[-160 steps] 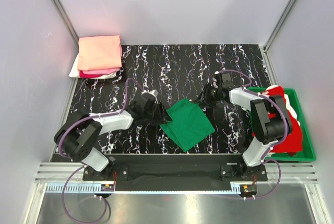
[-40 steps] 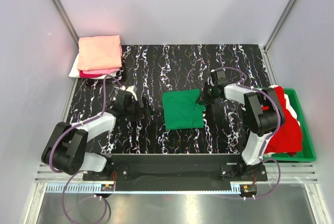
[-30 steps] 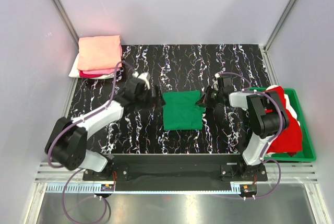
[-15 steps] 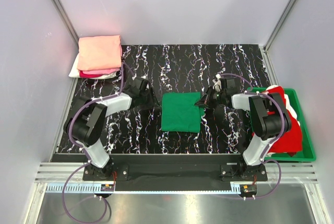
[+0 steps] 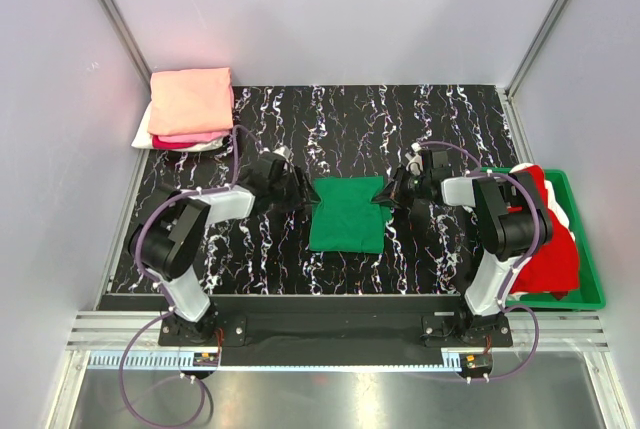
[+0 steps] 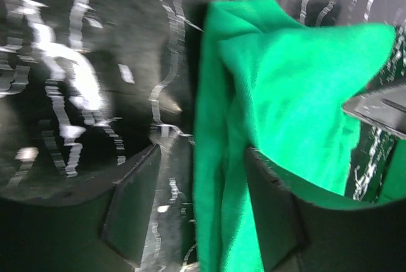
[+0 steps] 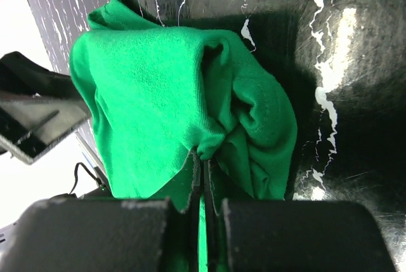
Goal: Fold and stack the t-shirts
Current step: Fold the tshirt
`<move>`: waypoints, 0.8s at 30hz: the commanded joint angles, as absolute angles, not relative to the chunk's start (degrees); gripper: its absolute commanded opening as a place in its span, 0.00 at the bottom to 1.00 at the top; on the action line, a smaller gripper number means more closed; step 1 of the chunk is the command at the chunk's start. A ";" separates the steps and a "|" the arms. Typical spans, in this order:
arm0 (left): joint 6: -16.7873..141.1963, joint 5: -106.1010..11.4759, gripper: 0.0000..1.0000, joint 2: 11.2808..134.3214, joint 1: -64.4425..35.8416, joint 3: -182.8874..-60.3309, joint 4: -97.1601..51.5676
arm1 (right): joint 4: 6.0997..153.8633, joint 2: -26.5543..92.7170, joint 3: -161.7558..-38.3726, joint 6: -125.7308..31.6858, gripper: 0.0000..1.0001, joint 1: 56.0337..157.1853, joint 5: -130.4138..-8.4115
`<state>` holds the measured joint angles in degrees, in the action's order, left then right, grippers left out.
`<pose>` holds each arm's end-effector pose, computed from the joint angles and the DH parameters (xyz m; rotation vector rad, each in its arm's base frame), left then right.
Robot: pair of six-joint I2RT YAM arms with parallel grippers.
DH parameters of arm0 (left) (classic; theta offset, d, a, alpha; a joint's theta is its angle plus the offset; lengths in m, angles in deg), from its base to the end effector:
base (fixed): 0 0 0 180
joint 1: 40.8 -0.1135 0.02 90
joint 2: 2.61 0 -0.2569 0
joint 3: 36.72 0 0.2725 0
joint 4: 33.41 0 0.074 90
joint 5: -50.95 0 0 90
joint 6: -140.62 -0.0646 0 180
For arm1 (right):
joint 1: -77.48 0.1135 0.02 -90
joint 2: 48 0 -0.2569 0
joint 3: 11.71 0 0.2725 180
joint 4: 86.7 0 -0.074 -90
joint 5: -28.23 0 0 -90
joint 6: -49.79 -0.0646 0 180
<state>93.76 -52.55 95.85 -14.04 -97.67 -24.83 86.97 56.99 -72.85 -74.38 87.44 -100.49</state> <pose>0.3225 -0.1795 0.1031 -0.2398 2.5097 -0.8259 0.3502 0.1025 0.0773 0.2137 2.5169 1.1569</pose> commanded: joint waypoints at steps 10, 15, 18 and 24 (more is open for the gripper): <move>94.48 -55.39 0.35 101.19 -10.48 -98.83 -28.16 | 90.41 57.56 -73.21 -74.92 0.00 85.83 -102.73; 95.19 -55.84 0.00 101.81 -10.30 -98.31 -29.31 | 90.51 57.38 -72.86 -75.28 0.00 85.57 -103.08; 95.45 -55.75 0.00 100.50 -10.30 -97.43 -30.18 | 86.13 55.20 -74.52 -73.62 0.00 85.13 -101.51; 95.54 -54.87 0.00 99.44 -10.48 -96.11 -30.45 | 70.13 47.64 -79.61 -68.08 0.00 84.25 -90.44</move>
